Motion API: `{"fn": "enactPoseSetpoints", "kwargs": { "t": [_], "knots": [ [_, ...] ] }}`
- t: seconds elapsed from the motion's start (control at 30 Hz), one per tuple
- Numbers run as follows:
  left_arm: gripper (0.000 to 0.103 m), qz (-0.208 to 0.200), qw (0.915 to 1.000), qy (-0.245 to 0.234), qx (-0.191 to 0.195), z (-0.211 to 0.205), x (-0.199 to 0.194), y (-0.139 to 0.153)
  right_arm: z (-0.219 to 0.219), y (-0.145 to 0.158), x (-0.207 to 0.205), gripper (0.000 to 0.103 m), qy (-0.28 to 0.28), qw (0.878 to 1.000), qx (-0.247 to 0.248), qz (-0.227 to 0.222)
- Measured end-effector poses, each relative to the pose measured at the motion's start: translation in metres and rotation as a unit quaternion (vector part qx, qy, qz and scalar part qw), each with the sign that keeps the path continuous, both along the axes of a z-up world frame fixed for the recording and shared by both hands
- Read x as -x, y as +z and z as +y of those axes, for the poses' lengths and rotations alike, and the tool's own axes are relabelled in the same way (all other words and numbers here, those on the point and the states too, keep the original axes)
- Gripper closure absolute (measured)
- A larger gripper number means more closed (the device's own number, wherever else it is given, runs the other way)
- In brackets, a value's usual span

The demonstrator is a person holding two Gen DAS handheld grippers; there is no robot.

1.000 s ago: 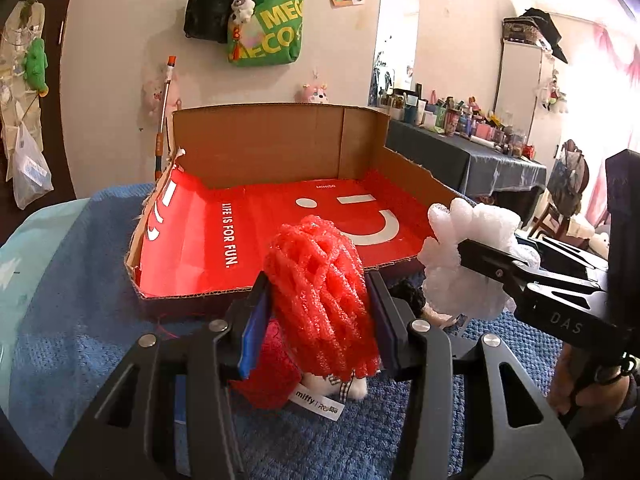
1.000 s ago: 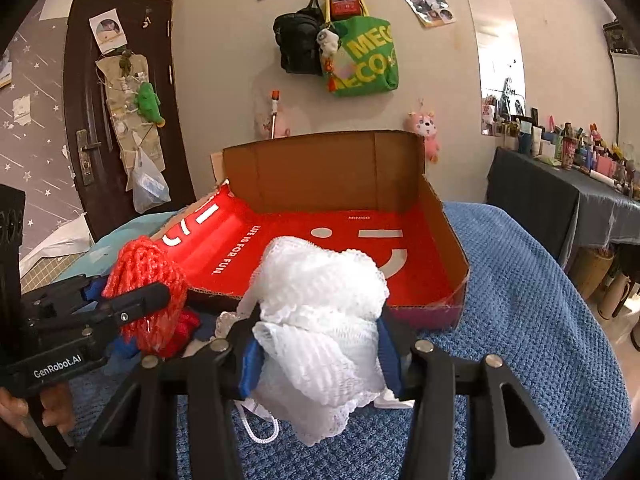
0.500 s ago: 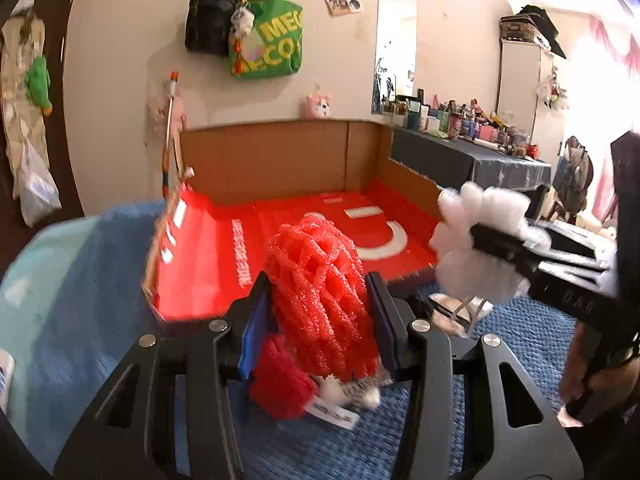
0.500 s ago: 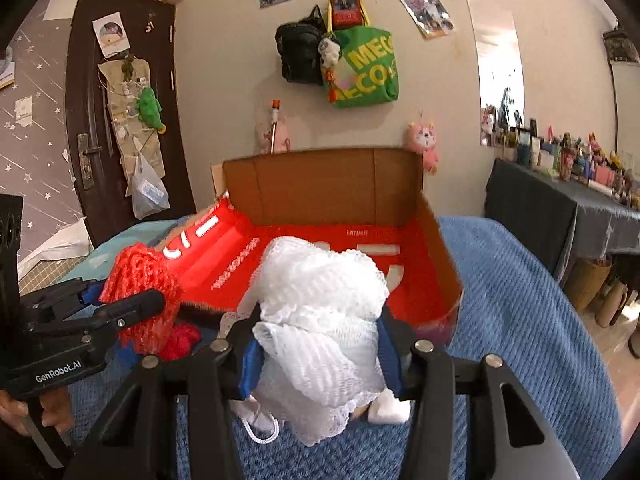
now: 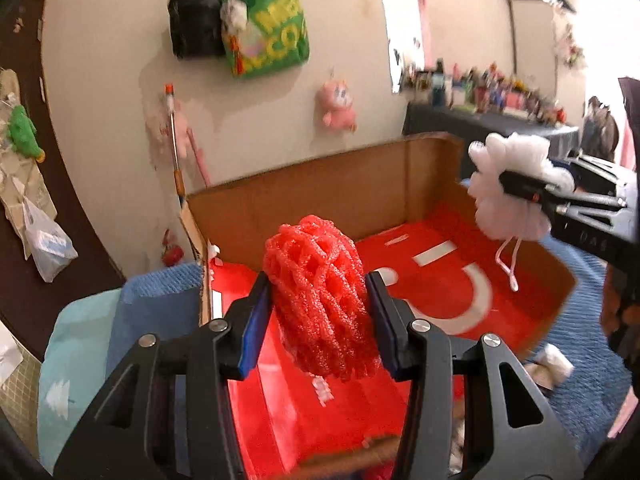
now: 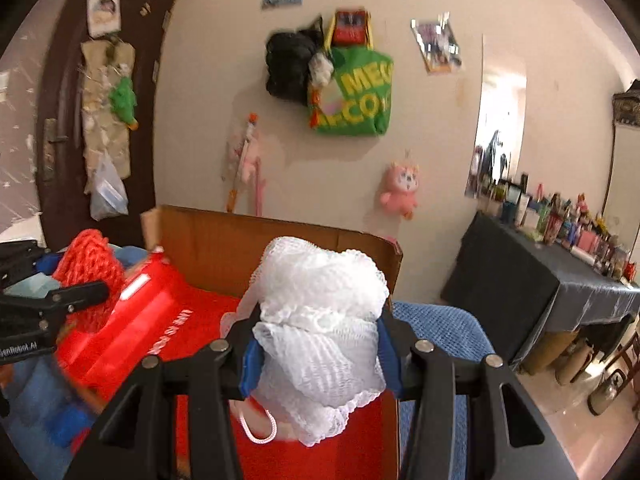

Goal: Organize soft objects
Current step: 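Carry the red net and white puff into the red box with both tools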

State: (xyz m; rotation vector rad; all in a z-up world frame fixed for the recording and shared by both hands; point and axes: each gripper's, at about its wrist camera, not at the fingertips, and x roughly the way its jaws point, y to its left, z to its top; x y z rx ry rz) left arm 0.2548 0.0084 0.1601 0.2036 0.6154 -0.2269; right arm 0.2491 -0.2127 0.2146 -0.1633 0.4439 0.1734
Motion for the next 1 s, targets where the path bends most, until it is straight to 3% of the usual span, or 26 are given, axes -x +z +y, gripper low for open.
{"fn": "enactPoseSetpoints", "kwargs": {
  "t": [0.17,0.23,0.4,0.67,1.0],
  "knots": [
    [0.059,0.065,0.9969,0.025,-0.037,-0.004,-0.065,-0.03,0.006,-0.014,-0.072,0.052,-0.021,0.997,0.015,0.074],
    [0.059,0.093,0.9947,0.032,-0.03,0.0,-0.084,-0.038,0.01,-0.02,-0.089,0.052,-0.026,0.995,0.03,0.091],
    [0.059,0.115,0.991,0.054,-0.042,0.005,-0.118,-0.052,0.026,-0.04,-0.128,0.052,-0.038,0.987,0.072,0.137],
    [0.058,0.156,0.9843,0.073,-0.039,0.012,-0.143,-0.073,0.029,-0.059,-0.154,0.052,-0.049,0.978,0.078,0.185],
    [0.056,0.165,0.982,0.084,-0.038,0.018,-0.156,-0.088,0.03,-0.084,-0.168,0.05,-0.045,0.967,0.093,0.232]
  ]
}}
